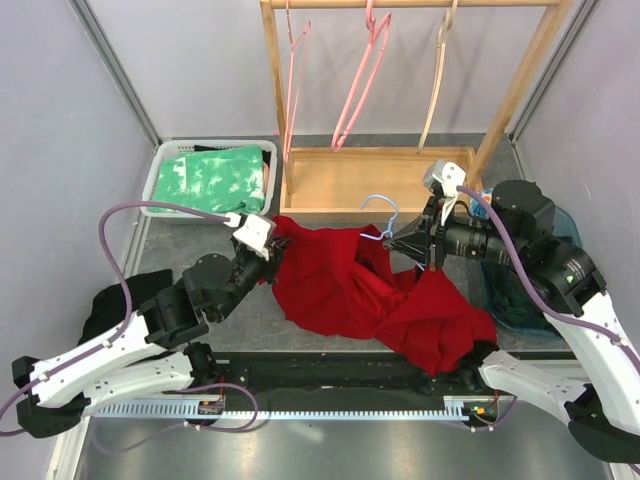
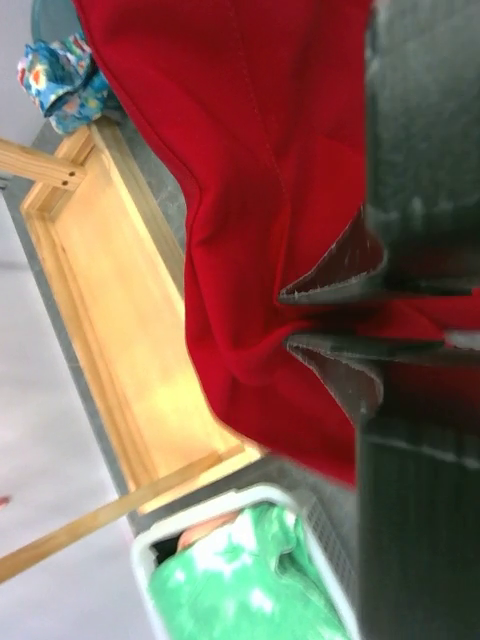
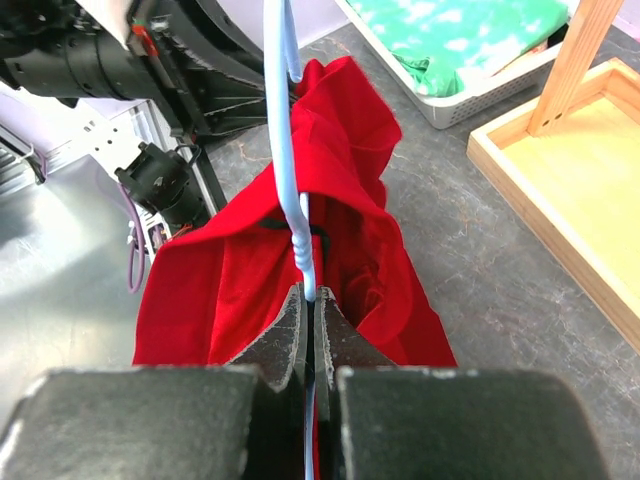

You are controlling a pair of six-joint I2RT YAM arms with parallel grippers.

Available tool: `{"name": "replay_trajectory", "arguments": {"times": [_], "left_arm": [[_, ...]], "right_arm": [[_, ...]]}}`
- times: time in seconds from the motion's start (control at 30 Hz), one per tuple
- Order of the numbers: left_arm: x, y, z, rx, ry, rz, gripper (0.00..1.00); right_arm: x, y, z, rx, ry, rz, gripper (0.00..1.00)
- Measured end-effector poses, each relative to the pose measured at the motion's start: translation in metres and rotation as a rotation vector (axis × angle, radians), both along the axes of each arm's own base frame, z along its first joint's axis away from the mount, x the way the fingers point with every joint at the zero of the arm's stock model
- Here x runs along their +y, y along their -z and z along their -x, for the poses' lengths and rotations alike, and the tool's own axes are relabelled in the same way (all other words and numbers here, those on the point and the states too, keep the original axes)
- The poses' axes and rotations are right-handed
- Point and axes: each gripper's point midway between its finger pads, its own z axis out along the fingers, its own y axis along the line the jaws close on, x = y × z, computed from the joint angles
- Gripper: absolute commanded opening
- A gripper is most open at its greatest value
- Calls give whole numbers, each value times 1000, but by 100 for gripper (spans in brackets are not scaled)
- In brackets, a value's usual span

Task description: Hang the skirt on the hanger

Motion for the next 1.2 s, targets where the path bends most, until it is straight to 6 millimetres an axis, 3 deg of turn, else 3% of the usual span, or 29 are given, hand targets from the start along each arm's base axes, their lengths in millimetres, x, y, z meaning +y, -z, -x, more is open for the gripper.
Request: {"name": "replay_trajectory", "arguments": {"times": [0.13,0.37,0.57,0.6,0.67,0.7,0.8,0.93,1.2], "left_arm": [[1,5,-7,11,-48,-14,2],[25,4,-32,37,-282,-34,2],[41,10,-41,74,-364,-6,2],[42,11,-41,79,-366,-6,5],[41,14,-40,88,-360,-14,26],[41,16,-39,93,-352,-20,53],[40,18,-37,106,-329,-45,75],[45,1,-29,93,-290,-32,79],[50,-83,8,-44,-73,175,81]], "right_arm": [[-3,0,3,-4,-1,3,0],[-12,4,12,-45,-11,27,0],[-20,-4,23,-96,-14,16,0],[-20,-4,22,-96,-13,16,0],[-20,-3,21,-94,-11,17,0],[-19,-2,20,-89,-11,20,0],[-13,1,13,-66,-9,24,0],[-4,8,0,-29,-6,37,0],[14,26,-19,26,-20,48,0]]}}
